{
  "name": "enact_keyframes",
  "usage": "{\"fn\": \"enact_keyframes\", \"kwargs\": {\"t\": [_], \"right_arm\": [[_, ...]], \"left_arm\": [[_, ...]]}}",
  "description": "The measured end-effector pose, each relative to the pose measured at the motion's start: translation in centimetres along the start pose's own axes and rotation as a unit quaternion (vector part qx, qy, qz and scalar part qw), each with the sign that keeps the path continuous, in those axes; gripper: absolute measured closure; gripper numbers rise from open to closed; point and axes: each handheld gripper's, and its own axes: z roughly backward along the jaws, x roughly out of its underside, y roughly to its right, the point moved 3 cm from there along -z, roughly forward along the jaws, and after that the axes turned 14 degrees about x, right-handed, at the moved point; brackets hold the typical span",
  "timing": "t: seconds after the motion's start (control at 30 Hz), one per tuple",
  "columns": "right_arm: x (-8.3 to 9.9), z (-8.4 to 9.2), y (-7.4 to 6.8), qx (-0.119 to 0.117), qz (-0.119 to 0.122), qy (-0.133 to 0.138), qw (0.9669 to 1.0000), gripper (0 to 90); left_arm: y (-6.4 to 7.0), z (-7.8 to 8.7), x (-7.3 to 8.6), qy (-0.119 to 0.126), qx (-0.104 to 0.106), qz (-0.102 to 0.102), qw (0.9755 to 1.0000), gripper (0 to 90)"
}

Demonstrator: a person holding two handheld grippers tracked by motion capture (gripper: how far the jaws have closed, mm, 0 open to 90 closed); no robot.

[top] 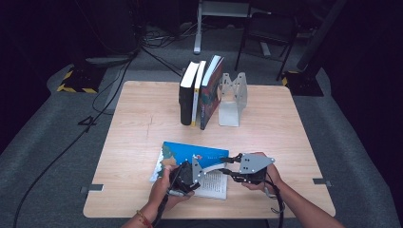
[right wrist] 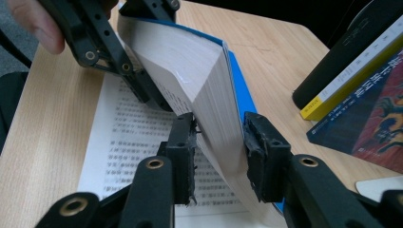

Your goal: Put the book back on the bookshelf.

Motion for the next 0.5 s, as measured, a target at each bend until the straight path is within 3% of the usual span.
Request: {"fn": "enact_keyframes", "kwargs": {"t": [0.03,0.17,0.3,0.37,0.4,0.47,0.5], "right_arm": [[0.0,0.0,0.0,0.002,-0.002,0.000,1.0000,63.6],[0.3,0.3,0.7,0.006,-0.026,0.008,0.9996,53.7],[2.3,1.0,3.2,0.017,-0.093,0.002,0.9955,48.0],[3.9,0.8,4.2,0.031,-0.109,-0.024,0.9932,46.2],[4.7,0.6,4.5,0.032,-0.113,-0.037,0.9924,46.2],[6.0,0.2,4.7,0.050,-0.090,-0.069,0.9923,46.2],[6.0,0.2,4.7,0.050,-0.090,-0.069,0.9923,46.2]], "left_arm": [[-0.1,0.1,0.0,0.005,0.002,0.000,1.0000,69.3],[-0.3,0.4,0.0,0.014,0.004,-0.010,0.9998,72.2],[-0.8,1.2,0.0,0.031,0.011,-0.011,0.9994,73.4],[-1.0,1.5,0.0,0.040,0.012,-0.011,0.9991,73.8],[-1.2,1.6,-0.1,0.047,0.012,-0.007,0.9988,74.0],[-1.4,2.0,-0.1,0.057,0.009,-0.002,0.9983,74.5],[-1.4,2.0,-0.1,0.057,0.009,-0.002,0.9983,74.8]]}}
